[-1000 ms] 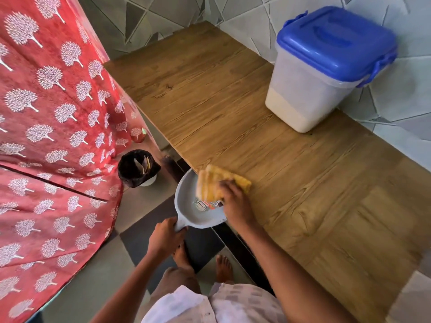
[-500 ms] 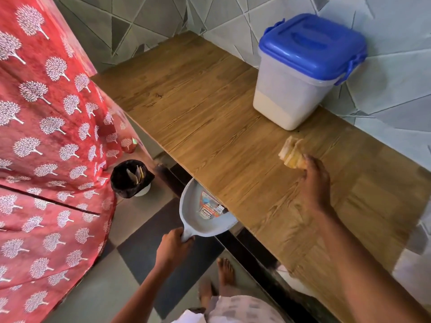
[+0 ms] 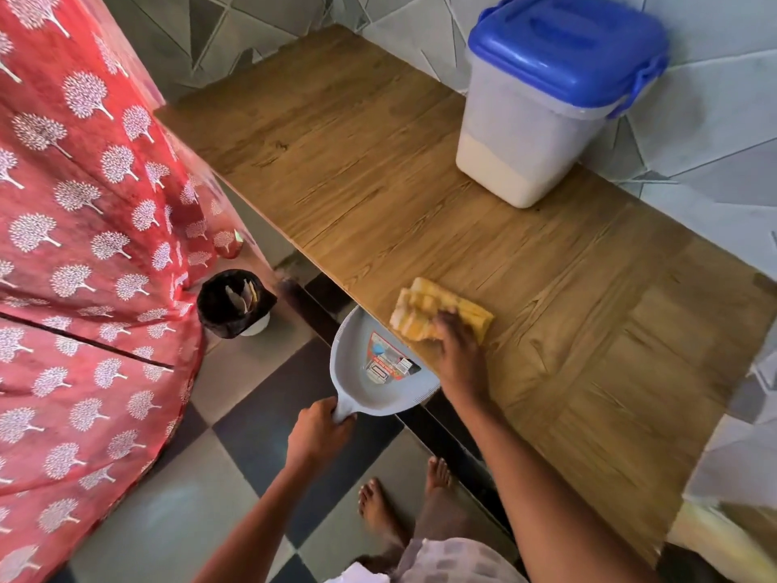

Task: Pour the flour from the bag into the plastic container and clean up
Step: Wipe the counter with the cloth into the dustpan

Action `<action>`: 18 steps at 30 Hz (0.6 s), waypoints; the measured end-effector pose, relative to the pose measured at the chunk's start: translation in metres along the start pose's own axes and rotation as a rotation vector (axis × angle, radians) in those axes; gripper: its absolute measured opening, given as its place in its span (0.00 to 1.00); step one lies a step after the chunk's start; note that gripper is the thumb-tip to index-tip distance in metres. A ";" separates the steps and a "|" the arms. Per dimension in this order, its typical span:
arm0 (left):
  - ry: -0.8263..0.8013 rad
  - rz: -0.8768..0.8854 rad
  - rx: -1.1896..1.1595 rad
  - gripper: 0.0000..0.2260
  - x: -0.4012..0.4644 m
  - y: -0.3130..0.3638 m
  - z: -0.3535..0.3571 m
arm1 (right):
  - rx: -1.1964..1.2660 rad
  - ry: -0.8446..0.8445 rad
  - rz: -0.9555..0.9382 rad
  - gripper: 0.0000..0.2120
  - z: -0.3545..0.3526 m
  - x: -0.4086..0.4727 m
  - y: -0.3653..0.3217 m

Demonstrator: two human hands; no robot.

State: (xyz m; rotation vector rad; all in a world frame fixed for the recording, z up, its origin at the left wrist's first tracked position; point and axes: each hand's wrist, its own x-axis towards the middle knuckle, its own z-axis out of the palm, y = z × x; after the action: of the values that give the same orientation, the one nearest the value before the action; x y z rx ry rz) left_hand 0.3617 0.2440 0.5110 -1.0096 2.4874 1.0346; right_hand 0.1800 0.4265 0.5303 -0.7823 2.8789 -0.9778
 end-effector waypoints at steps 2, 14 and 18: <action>-0.005 0.001 0.002 0.11 -0.005 0.001 0.003 | 0.115 -0.093 -0.024 0.18 0.003 -0.006 -0.016; 0.008 -0.011 -0.032 0.10 -0.035 0.021 0.028 | 0.203 0.286 0.093 0.21 -0.119 0.025 0.059; 0.032 -0.011 -0.071 0.07 -0.039 0.031 0.035 | -0.176 0.114 0.083 0.25 -0.147 0.044 0.139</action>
State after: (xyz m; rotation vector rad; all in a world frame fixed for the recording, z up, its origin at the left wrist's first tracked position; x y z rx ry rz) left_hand 0.3680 0.3037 0.5208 -1.0671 2.4835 1.1191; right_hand 0.0548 0.5843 0.5760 -0.6269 3.1013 -0.7943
